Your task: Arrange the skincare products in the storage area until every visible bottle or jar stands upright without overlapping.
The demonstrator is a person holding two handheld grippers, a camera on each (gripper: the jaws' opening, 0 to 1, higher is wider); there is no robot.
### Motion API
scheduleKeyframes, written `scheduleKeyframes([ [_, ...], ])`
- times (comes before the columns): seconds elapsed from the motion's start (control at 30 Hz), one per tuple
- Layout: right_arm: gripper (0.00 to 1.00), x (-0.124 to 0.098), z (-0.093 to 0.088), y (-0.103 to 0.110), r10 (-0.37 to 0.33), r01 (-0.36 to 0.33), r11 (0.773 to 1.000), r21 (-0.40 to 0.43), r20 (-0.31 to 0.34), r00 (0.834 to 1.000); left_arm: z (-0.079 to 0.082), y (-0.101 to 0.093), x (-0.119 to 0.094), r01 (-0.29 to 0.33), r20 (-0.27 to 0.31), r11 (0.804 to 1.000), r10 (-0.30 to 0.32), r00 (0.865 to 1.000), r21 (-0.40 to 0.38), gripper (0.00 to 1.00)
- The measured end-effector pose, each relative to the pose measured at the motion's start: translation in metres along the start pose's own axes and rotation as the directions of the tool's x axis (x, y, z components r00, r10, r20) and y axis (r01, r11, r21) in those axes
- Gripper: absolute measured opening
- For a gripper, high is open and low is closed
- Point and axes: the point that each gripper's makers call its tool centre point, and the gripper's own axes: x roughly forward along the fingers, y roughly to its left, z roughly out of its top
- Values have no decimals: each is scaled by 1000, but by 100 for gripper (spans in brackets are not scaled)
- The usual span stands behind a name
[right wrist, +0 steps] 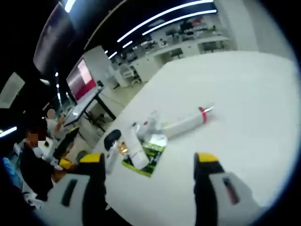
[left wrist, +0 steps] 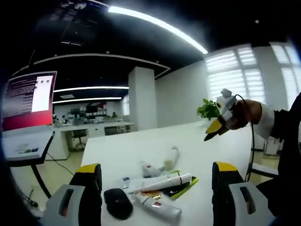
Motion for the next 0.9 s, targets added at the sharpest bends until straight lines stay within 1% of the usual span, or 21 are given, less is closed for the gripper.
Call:
scheduleKeyframes([
  [0.1,77,5,2,1,13,-12,1000,26,-15,1000,0,3,-1,-2,1,1000,2,1000,-5,99],
  [0.17,79,10,4,0,9,-9,999,35,-20,1000,0,6,-2,-7,4,1000,7,1000,-13,99],
  [0.2,79,13,6,-4,-6,6,999,45,-15,1000,0,8,-3,-8,6,1000,9,1000,-22,99],
  [0.27,78,19,8,-10,-25,26,998,65,-26,999,-1,9,-3,2,9,999,-2,1000,-44,99],
  [0.33,78,26,10,-15,-21,25,997,72,-49,999,-4,9,-2,15,1,999,-15,1000,-51,99],
  [0.37,79,29,12,-19,-30,33,996,79,-49,998,-6,9,-1,18,-8,998,-19,1000,-52,99],
  [0.4,78,31,16,-28,-69,72,992,100,-36,997,-7,9,-1,19,-16,999,-20,1000,-51,99],
  [0.43,76,34,18,-34,-92,95,991,98,-42,995,-9,9,0,19,-21,999,-20,1000,-50,99],
  [0.53,76,42,24,-44,-113,118,988,102,-50,992,-11,9,0,26,-34,999,-27,999,-48,99],
  [0.7,78,53,25,-49,-129,137,982,127,-69,989,-13,13,0,32,-40,998,-34,999,-59,99],
  [0.8,78,61,22,-52,-143,155,980,129,-95,985,-14,17,-1,28,-38,997,-31,999,-74,99],
  [0.87,78,68,27,-58,-154,168,977,130,-110,982,-14,17,-1,33,-35,996,-36,999,-80,99],
  [0.9,78,71,26,-60,-169,183,975,125,-120,978,-14,17,-1,35,-34,996,-38,999,-83,99],
])
